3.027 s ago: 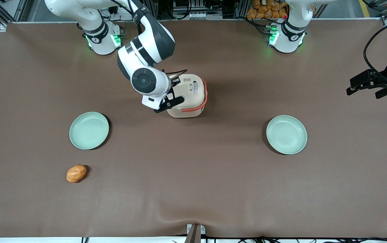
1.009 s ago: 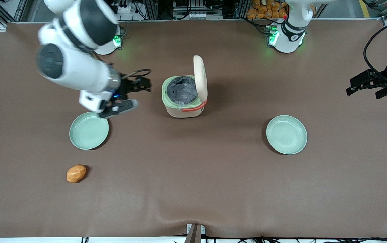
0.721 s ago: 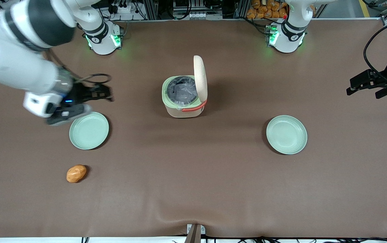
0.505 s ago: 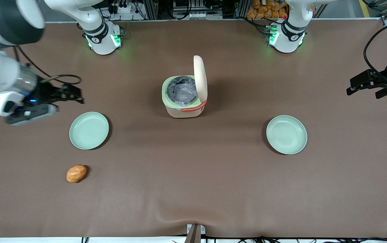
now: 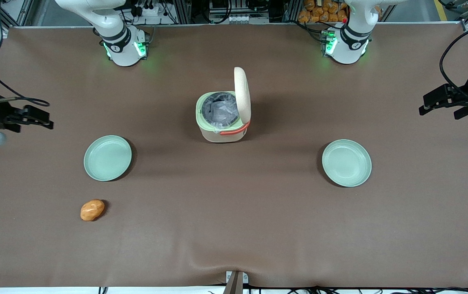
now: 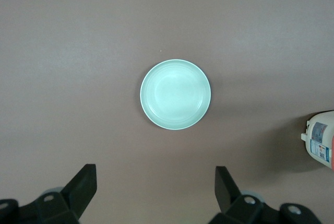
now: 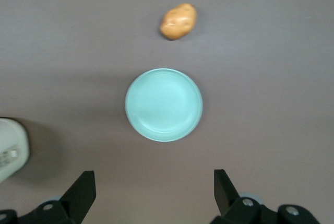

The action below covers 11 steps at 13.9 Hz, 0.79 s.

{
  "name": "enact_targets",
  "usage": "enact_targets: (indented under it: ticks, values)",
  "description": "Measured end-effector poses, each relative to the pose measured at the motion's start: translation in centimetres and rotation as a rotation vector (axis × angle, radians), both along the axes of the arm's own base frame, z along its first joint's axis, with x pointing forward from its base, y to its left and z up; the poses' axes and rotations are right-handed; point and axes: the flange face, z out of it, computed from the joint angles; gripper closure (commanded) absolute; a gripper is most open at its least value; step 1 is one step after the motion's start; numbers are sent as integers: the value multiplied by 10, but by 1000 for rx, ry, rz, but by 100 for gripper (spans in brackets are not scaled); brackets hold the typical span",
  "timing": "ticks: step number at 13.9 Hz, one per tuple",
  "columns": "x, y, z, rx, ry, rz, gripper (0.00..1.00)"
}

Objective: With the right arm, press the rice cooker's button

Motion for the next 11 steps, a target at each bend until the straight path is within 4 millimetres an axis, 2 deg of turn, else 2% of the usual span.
enact_targets:
  ticks: [4, 8, 11]
  values:
    - [-19, -14, 12, -20, 77, -21, 0]
    - [-22, -34, 14, -21, 82, -57, 0]
    - [-23, -41, 16, -22, 78, -69, 0]
